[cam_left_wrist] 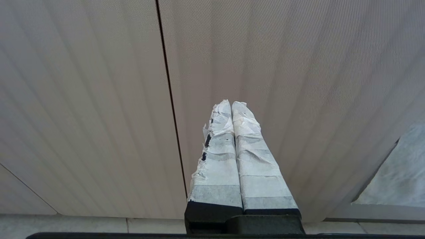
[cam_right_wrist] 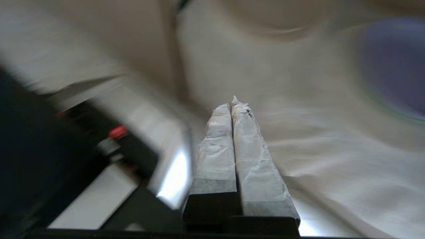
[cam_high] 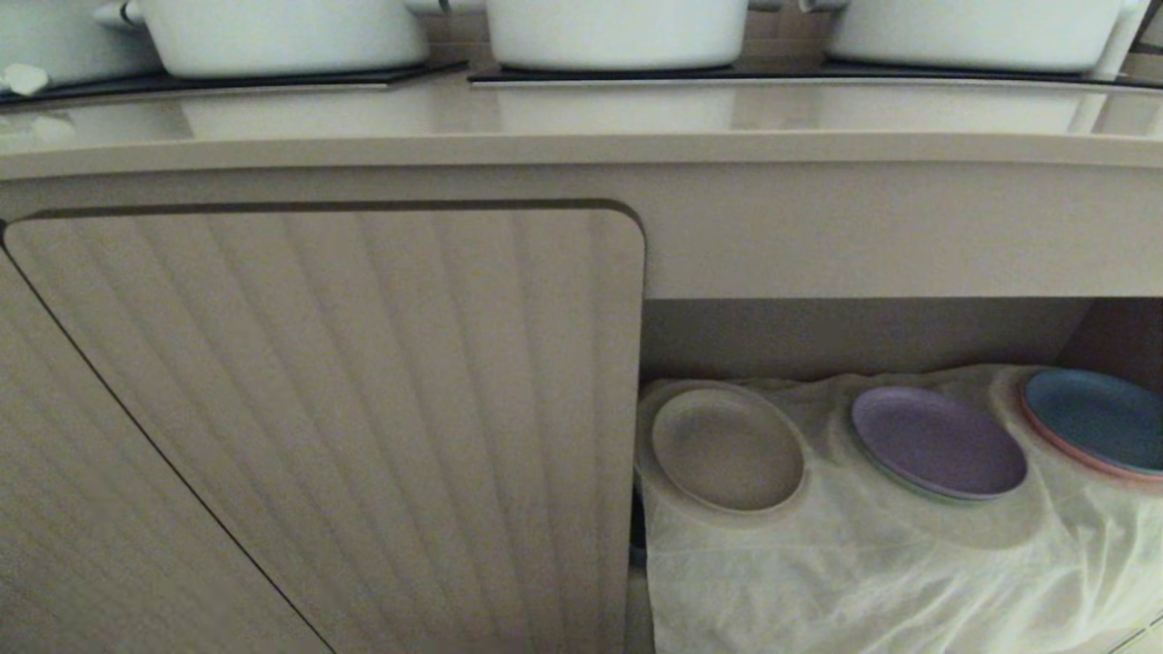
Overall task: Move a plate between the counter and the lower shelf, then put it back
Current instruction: Pick up the plate in the cupboard
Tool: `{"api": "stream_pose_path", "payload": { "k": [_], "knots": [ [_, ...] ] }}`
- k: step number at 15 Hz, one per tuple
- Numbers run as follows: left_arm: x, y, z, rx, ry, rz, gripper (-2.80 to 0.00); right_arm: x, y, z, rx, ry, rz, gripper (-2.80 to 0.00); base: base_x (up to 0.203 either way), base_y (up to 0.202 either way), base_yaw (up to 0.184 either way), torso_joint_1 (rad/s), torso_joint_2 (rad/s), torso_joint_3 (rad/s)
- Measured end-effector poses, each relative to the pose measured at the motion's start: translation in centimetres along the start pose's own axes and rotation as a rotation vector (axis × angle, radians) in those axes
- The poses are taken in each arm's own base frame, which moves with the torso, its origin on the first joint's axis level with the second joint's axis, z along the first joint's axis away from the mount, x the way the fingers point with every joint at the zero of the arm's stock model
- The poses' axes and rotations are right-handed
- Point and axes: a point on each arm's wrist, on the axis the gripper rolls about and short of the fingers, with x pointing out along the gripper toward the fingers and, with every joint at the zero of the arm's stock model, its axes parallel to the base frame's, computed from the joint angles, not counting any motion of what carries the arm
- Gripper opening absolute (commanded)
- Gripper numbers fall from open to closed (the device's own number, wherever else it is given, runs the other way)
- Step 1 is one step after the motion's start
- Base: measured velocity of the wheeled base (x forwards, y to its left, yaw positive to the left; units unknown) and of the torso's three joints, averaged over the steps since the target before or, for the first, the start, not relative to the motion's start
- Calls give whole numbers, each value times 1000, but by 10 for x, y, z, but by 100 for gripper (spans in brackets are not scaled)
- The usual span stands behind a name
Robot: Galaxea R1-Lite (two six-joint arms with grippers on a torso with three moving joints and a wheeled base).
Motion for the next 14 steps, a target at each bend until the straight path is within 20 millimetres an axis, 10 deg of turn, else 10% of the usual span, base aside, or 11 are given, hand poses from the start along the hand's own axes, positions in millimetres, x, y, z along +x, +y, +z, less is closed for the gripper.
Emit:
{"api": "stream_pose_path", "payload": {
  "k": [14],
  "knots": [
    [0,0,0,0,-1,-1,-280,147,-77,-9,345,58,231,-280,0,0,0,0,0,0]
  ]
}}
